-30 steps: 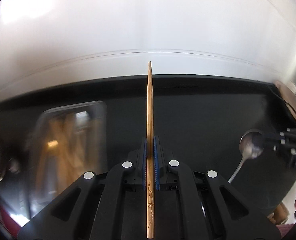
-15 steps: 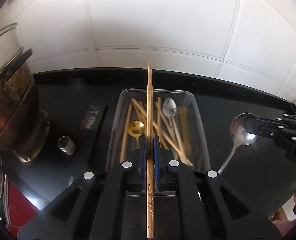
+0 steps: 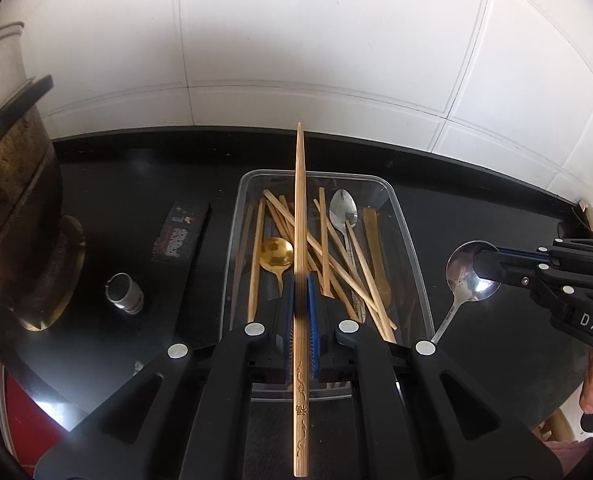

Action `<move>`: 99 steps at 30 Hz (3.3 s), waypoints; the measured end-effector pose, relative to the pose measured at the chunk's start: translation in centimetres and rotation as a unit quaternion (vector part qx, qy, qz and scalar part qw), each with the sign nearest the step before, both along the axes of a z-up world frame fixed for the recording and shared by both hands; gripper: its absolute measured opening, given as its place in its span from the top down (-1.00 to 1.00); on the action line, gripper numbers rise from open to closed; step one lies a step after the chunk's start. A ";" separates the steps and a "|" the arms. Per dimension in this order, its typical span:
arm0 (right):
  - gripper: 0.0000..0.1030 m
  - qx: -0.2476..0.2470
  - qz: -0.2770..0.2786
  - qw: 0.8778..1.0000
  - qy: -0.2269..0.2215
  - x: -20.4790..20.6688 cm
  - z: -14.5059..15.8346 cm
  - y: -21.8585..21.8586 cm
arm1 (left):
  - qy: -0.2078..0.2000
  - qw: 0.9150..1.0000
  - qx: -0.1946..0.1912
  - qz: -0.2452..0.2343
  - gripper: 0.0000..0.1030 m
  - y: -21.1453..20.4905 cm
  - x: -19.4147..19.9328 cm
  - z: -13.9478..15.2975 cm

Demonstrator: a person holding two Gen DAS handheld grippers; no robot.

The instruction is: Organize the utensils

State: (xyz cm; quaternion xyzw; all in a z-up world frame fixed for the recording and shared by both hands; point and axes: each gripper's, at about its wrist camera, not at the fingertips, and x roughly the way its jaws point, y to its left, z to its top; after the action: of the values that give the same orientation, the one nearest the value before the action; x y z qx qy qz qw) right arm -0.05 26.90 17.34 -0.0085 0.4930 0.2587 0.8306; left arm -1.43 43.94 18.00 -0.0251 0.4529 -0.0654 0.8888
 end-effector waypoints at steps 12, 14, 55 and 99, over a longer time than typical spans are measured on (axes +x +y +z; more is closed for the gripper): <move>0.84 -0.064 -0.017 0.997 -0.028 4.2 -0.2 2.7 | 0.013 1.000 -0.006 -0.003 0.12 0.1 2.7 -1.0; -0.68 -0.116 -0.026 0.992 -0.044 4.7 -0.5 2.9 | -0.004 1.000 0.006 0.017 -0.90 0.4 3.0 -0.3; -0.86 -0.104 -0.273 0.954 0.069 -9.6 -5.9 -44.4 | 0.088 0.994 0.044 -0.040 -0.89 -37.4 -2.6 -2.7; -0.86 -0.109 -0.212 0.967 0.088 -8.5 -7.6 -43.1 | 0.090 0.988 0.121 -0.030 -0.89 -40.2 -3.6 -4.5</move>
State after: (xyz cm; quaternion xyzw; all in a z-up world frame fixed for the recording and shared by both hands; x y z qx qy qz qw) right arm -8.57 -16.15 9.78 0.0291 0.5802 0.0213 0.8137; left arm -5.04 3.70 13.53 0.0903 0.5362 -0.0339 0.8386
